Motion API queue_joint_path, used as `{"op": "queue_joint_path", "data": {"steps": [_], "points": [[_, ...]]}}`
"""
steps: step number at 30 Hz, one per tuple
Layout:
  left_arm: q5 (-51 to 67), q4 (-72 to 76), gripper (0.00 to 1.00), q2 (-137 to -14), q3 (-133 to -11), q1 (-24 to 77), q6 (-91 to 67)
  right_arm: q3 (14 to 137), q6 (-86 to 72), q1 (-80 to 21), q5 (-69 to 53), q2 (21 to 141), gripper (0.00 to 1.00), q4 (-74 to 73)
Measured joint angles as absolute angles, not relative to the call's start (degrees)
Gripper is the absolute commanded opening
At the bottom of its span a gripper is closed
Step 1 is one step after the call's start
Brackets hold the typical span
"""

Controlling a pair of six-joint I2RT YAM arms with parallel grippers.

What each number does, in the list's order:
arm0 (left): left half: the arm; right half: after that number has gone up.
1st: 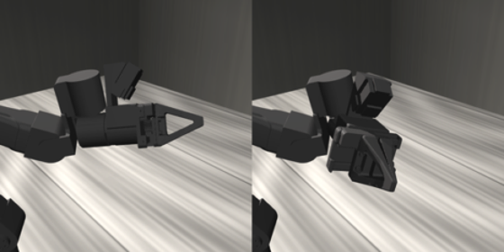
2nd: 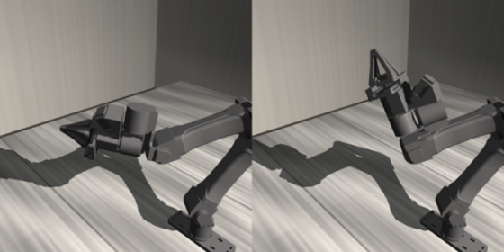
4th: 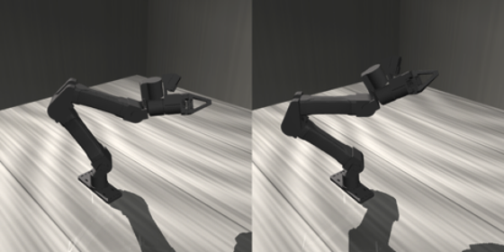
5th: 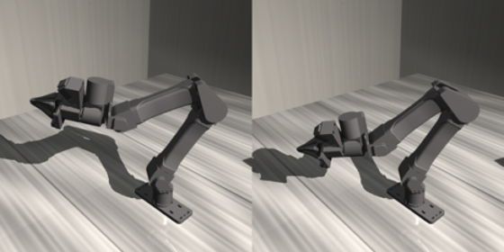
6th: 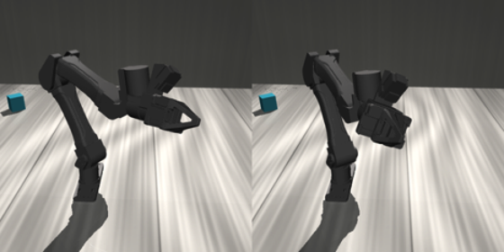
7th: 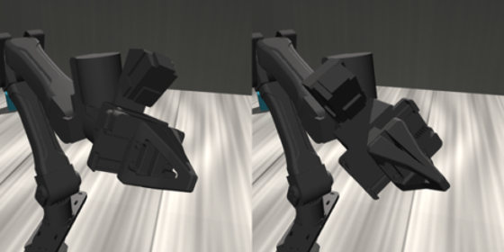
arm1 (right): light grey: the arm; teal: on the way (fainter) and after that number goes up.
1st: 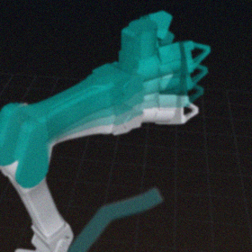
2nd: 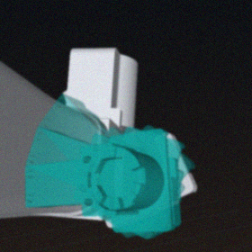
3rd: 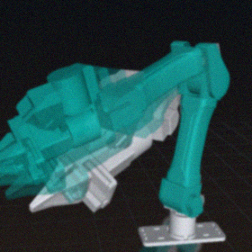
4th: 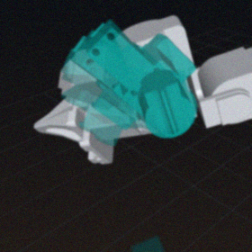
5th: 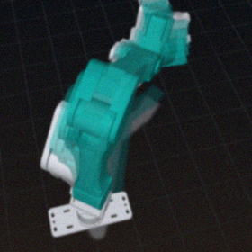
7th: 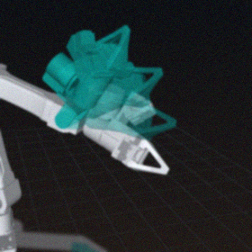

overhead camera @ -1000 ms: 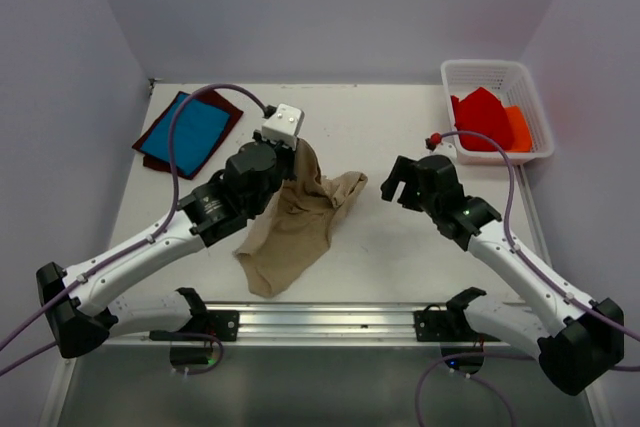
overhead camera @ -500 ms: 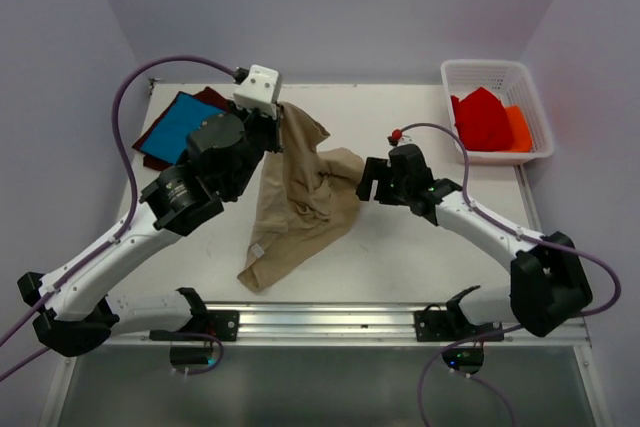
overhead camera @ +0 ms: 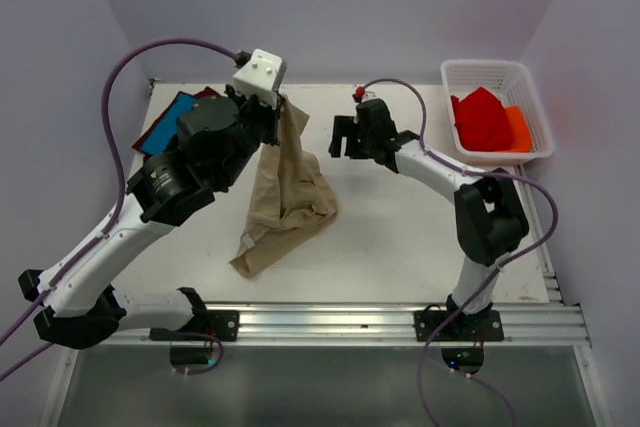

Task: Fold and stack the t-shirts
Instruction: Flatten the tshirt out

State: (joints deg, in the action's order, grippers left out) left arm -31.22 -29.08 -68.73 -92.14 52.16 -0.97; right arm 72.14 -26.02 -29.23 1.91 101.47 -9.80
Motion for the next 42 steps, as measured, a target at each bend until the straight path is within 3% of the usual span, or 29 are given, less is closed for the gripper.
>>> {"op": "queue_joint_path", "data": {"steps": [7,9,10,13,21,33,34,37,40,42], "points": [[-27.9,-33.0,0.00,-71.0,-100.5,52.2,0.1,93.6,-26.3,-29.2,-9.4,119.3,0.73,-9.6],[-27.8,-34.1,0.00,-71.0,-101.0,52.2,0.3,97.0,-27.5,-29.2,-15.5,123.9,0.65,-8.7],[-27.8,-34.6,0.00,-71.0,-101.0,52.2,0.3,97.3,-28.5,-29.2,-18.4,125.7,0.57,-7.7],[-27.8,-36.5,0.00,-71.0,-101.0,52.2,0.7,95.4,-30.9,-29.2,-25.1,128.3,0.00,-5.5],[-27.9,-37.9,0.00,-71.0,-101.0,52.2,1.3,81.1,-31.2,-29.2,-28.7,123.2,0.00,-4.4],[-32.1,-38.0,0.00,-70.8,-99.3,52.2,1.4,74.6,-24.0,-29.0,-18.6,91.3,0.00,-15.2],[-32.6,-38.0,0.00,-70.6,-99.2,52.2,1.4,73.3,-23.6,-28.9,-17.9,88.6,0.06,-16.4],[-33.5,-38.0,0.00,-69.9,-99.2,52.2,1.5,70.6,-22.6,-28.9,-15.6,83.0,0.58,-19.8],[-33.7,-37.8,0.00,-69.3,-99.2,52.2,1.6,69.8,-21.0,-28.9,-13.9,82.3,0.71,-21.1],[-33.7,-37.8,0.00,-69.1,-99.2,52.2,1.6,68.4,-20.9,-28.9,-13.3,83.1,0.71,-21.2]]}}
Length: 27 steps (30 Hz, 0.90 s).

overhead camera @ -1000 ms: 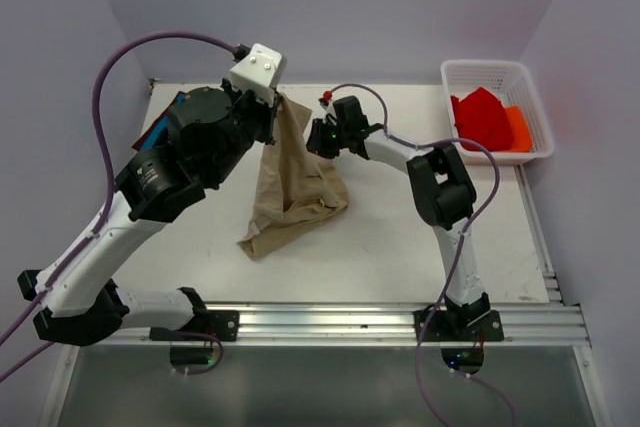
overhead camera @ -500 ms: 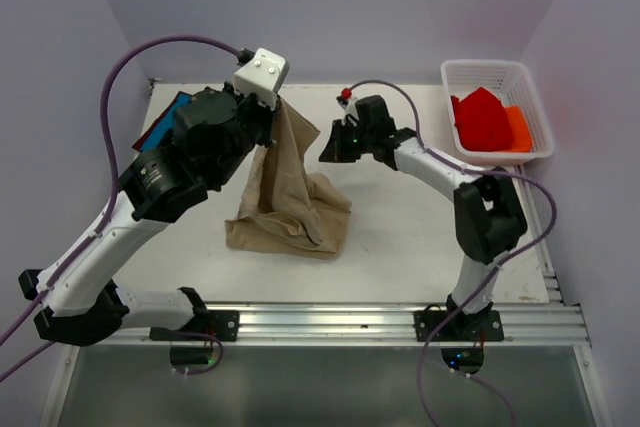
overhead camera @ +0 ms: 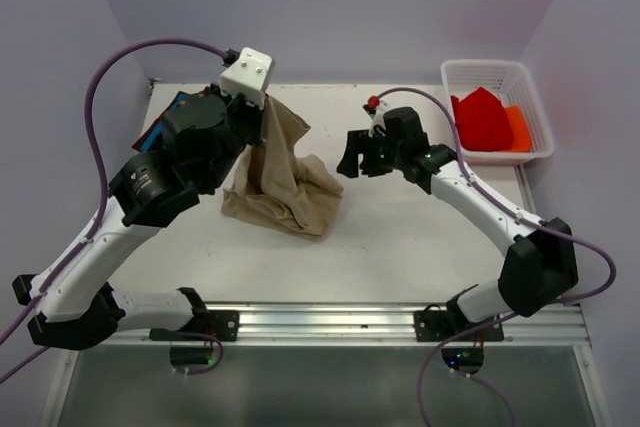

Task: Fold and stack the t-shirts
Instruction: Flatten the tshirt out

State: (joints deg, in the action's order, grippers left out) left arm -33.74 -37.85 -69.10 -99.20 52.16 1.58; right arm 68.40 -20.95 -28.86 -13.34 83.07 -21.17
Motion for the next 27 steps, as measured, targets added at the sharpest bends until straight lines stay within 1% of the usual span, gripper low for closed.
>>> {"op": "queue_joint_path", "data": {"steps": [3,6,9,14,16,17,18,22,24,27], "points": [[-33.7,-37.9,0.00,-69.1,-99.2,52.2,1.6,64.2,-21.9,-28.9,-13.5,85.4,0.70,-18.7],[-33.7,-37.9,0.00,-69.1,-99.2,52.2,1.6,61.3,-23.0,-28.9,-15.0,90.8,0.68,-15.5],[-33.7,-38.1,0.00,-69.4,-99.5,52.2,1.6,60.0,-23.9,-28.9,-16.4,96.6,0.68,-12.1],[-33.7,-38.6,0.00,-69.6,-100.1,52.2,1.5,59.8,-24.5,-29.0,-18.4,101.6,0.69,-7.4],[-33.7,-38.7,0.00,-69.6,-100.2,52.2,1.3,60.5,-24.6,-29.0,-19.6,103.5,0.66,-5.4],[-33.6,-38.7,0.00,-69.6,-100.2,52.2,1.2,61.1,-24.9,-29.0,-20.4,104.6,0.63,-4.2],[-33.6,-38.7,0.00,-69.6,-100.2,52.2,1.1,61.6,-25.1,-29.0,-21.0,105.7,0.57,-3.0],[-33.6,-38.8,0.00,-69.6,-100.2,52.2,1.1,62.3,-26.7,-29.0,-23.8,108.2,0.48,1.1],[-33.6,-38.8,0.00,-69.6,-100.2,52.2,1.1,62.3,-27.6,-29.0,-25.3,108.4,0.47,2.9],[-33.7,-38.8,0.00,-69.4,-100.1,52.2,1.1,62.2,-29.1,-29.0,-28.3,108.4,0.51,7.0]]}}
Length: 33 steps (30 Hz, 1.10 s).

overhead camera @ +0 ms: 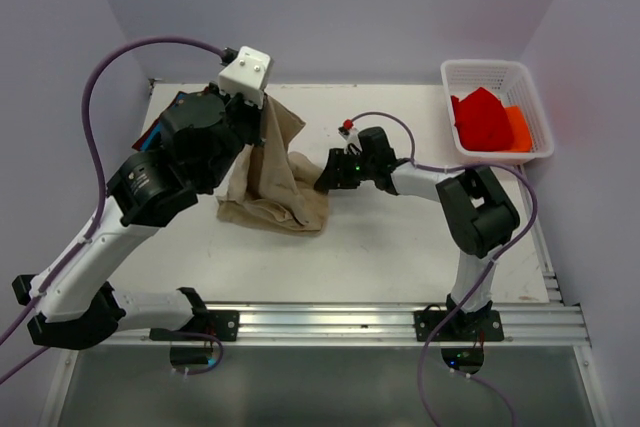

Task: Fold and stack the t-shirts
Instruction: Flatten the tshirt out

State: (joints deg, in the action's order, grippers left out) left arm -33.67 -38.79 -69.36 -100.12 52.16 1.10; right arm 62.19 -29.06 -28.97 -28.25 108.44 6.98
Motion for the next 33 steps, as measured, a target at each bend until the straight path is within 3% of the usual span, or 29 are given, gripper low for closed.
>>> {"op": "queue_joint_path", "data": {"steps": [5,6,8,13,17,24,33], "points": [[-33.6,-38.7,0.00,-68.6,-99.7,52.2,1.1,59.2,-32.4,-29.0,-34.4,108.2,0.32,16.9],[-33.7,-38.7,0.00,-68.5,-99.5,52.2,1.1,58.7,-33.2,-29.0,-35.8,108.3,0.15,18.5],[-33.7,-38.7,0.00,-68.4,-99.5,52.2,1.1,58.6,-34.5,-29.0,-37.6,108.6,0.00,20.8],[-33.8,-38.7,0.00,-68.1,-99.5,52.2,1.1,58.9,-36.2,-29.0,-39.9,110.0,0.00,22.9],[-34.5,-38.7,0.00,-67.1,-98.4,52.2,1.1,59.1,-31.3,-29.1,-33.7,106.4,0.00,12.7],[-36.8,-38.0,0.00,-63.8,-93.8,52.2,1.1,64.8,-20.9,-29.3,-8.4,86.4,0.00,-10.8],[-42.7,-36.5,0.00,-62.6,-92.4,52.2,2.5,72.1,-15.8,-29.2,26.4,73.3,0.00,-20.8]]}}
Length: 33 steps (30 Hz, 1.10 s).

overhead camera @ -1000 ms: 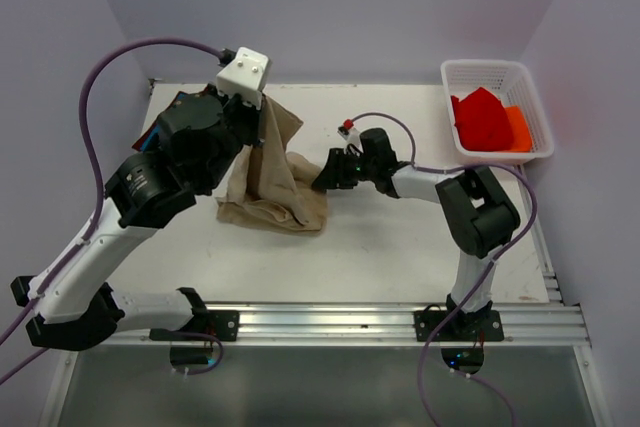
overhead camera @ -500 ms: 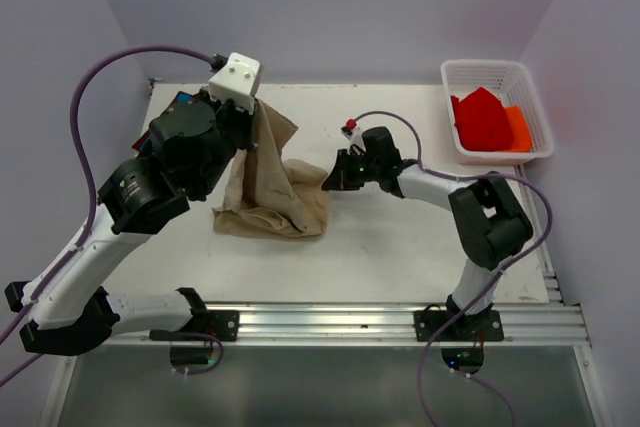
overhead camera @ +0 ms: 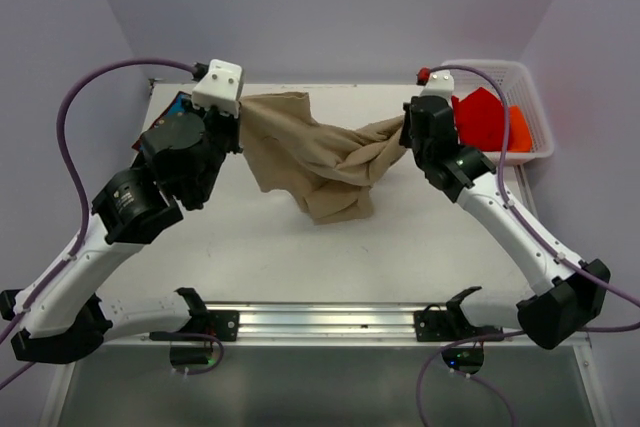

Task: Fold and stack the t-shirts
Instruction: Flatten the tshirt out

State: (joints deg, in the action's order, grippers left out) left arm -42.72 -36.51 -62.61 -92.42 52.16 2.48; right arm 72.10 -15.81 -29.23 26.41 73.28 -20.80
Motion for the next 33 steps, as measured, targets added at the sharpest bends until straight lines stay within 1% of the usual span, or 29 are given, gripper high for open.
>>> {"op": "queue_joint_path", "data": {"steps": [4,9,14,18,20,21,22,24,25,27,30,33], "points": [[-47.3,-34.8,0.00,-61.7,-92.4,52.2,4.1,70.3,-15.8,-29.2,37.0,71.5,0.00,-22.7],[-55.0,-31.1,0.00,-58.4,-91.6,52.2,6.6,67.5,-17.0,-29.2,43.3,66.8,0.00,-24.8],[-61.1,-23.9,0.00,-54.7,-90.3,52.2,11.8,63.1,-21.1,-29.3,40.6,62.1,0.00,-27.3],[-63.0,-18.9,0.00,-54.1,-90.3,52.2,15.2,55.9,-25.1,-29.7,32.4,59.1,0.00,-29.9],[-63.4,-17.6,0.00,-54.7,-90.3,52.2,16.2,52.5,-27.2,-31.1,27.5,58.8,0.12,-31.1],[-63.5,-17.2,0.00,-55.2,-90.3,52.2,16.4,51.5,-27.8,-32.3,26.2,58.7,0.31,-31.6],[-63.6,-17.1,0.00,-55.7,-90.3,52.2,16.7,50.7,-28.1,-33.6,25.1,58.5,0.41,-32.0],[-63.7,-16.9,0.00,-56.8,-90.3,52.2,17.1,49.5,-29.1,-37.0,23.5,57.7,0.55,-34.4],[-63.7,-16.9,0.00,-57.4,-90.3,52.2,17.1,49.4,-29.4,-38.7,23.1,57.4,0.65,-35.7],[-63.5,-17.0,0.00,-58.7,-90.3,52.2,17.1,49.4,-29.6,-41.1,22.8,56.8,0.71,-36.9],[-63.2,-17.3,0.00,-60.3,-91.0,52.2,17.1,49.7,-29.5,-41.7,23.2,56.6,0.75,-36.9],[-62.7,-17.8,0.00,-61.9,-93.1,52.2,17.0,50.7,-29.2,-41.7,24.3,58.8,0.74,-35.6]]}}
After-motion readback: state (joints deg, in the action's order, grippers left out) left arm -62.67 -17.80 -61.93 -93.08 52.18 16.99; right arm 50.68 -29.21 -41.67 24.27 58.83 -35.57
